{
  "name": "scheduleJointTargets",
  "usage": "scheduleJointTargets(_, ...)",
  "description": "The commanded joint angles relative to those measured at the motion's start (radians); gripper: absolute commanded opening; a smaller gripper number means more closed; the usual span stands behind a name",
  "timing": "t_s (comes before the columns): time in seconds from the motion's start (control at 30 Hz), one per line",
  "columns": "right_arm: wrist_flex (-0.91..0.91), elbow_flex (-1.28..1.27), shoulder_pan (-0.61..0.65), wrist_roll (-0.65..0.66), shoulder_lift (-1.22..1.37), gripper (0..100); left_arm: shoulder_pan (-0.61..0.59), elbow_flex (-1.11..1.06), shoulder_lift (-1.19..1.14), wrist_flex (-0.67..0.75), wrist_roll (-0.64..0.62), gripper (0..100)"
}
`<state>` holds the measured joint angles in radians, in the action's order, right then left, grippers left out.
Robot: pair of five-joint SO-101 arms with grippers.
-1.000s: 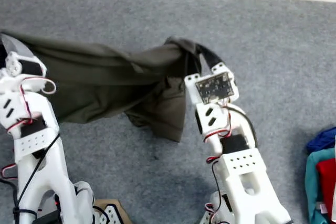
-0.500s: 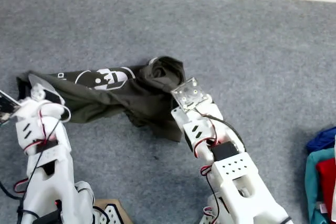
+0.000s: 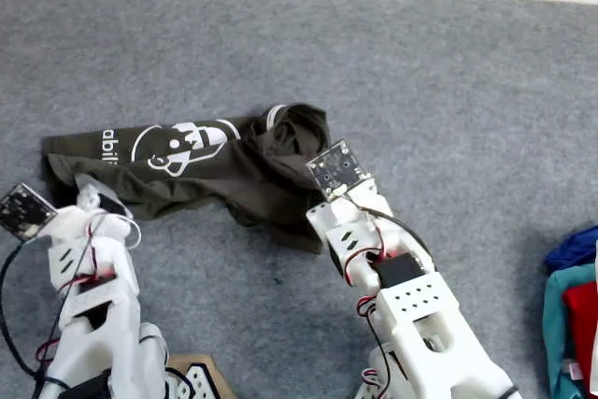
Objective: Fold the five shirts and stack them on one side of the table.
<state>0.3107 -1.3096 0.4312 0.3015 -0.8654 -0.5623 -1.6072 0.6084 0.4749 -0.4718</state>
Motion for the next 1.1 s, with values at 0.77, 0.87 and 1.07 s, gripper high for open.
scheduleJointTargets(0.77, 0.262, 0.259, 0.01, -0.098, -0.002, 20.7, -0.222, 0.093, 0.013, 0.018, 0.009, 45)
scheduleJointTargets(0.87, 0.295, 0.355, 0.024, -0.149, 0.001, 21.0, -0.302, 0.203, 0.013, -0.041, 0.009, 41)
scheduleJointTargets(1.07, 0.433, 0.573, 0.031, -0.288, 0.127, 21.0, -0.3, 0.59, 0.005, -0.646, 0.003, 34)
